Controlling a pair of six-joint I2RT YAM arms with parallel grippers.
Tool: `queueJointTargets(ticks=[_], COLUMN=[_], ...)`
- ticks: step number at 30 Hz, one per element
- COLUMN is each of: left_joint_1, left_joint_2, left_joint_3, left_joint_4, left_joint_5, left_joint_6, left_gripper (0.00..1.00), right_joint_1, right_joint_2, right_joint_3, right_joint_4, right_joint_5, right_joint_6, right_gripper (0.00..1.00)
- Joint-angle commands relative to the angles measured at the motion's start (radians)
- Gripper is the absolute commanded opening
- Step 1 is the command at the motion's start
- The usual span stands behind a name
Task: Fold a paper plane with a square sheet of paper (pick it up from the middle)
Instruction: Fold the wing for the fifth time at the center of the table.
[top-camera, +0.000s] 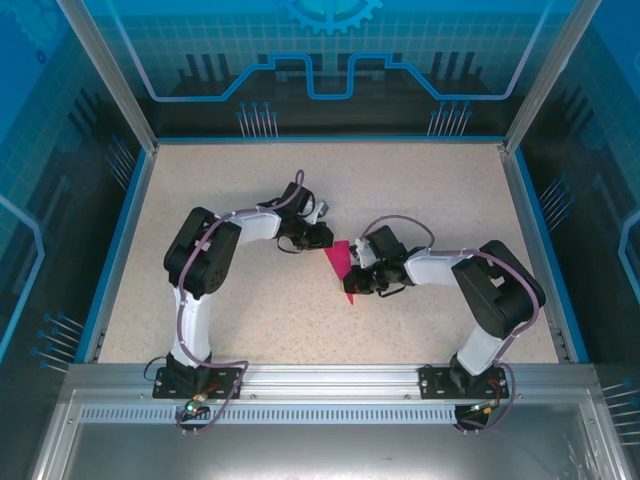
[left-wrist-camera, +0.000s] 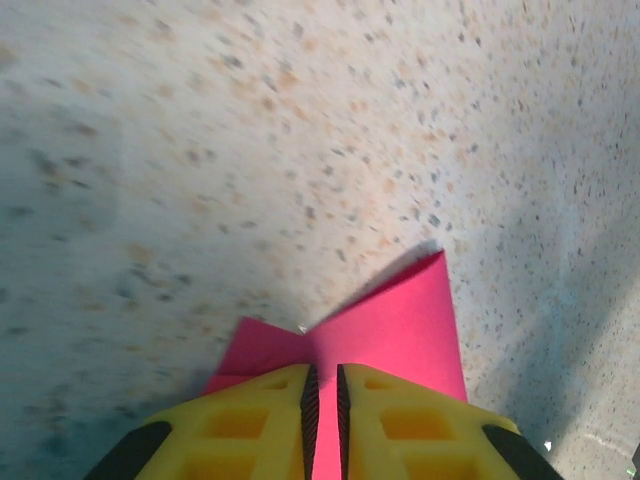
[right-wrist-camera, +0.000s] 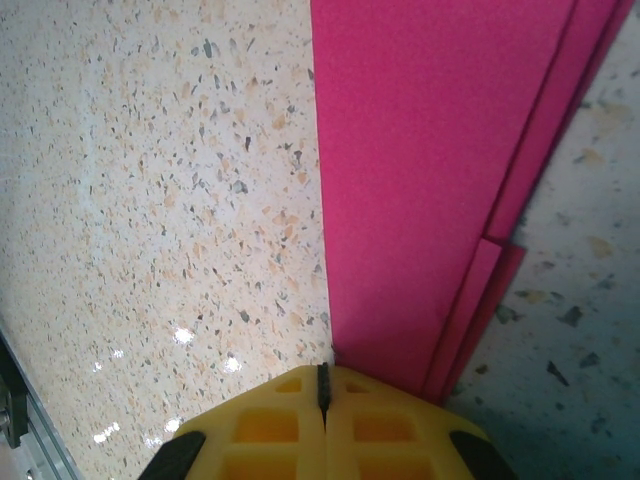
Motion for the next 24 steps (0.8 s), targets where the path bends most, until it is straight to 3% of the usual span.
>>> queueJointTargets(ticks=[1,10,16,24], left_joint_1=[0.067,0.099,0.091,-0.046], left_joint_2=[0.047,-0.028,-0.159,-0.265], left_joint_3=[0.023,0.074,-0.011,-0.158], left_joint_4=[0.014,-0.018,0.017,0.075], left_joint_5=[-0.058,-0.034,-0.033,-0.042], left_joint_6=[0.016,-0.013,-0.095,-0.192], left_gripper=[0.19,0.24,0.27,0.27], right_joint_1=[-0.005,-0.005,-0.005,-0.005], right_joint_2=[0.043,0.029,0.003,-0.104], right_joint_3=[-0.082,-0.064,-0.037,0.049], right_joint_4=[-0.293,-0.311,-0.304,-0.275], right_joint_5=[0.073,0.076,0.053,0.014], right_joint_6=[-0.010,-0.014,-0.003,0.051], right_gripper=[0.00,0.00,0.00,0.03])
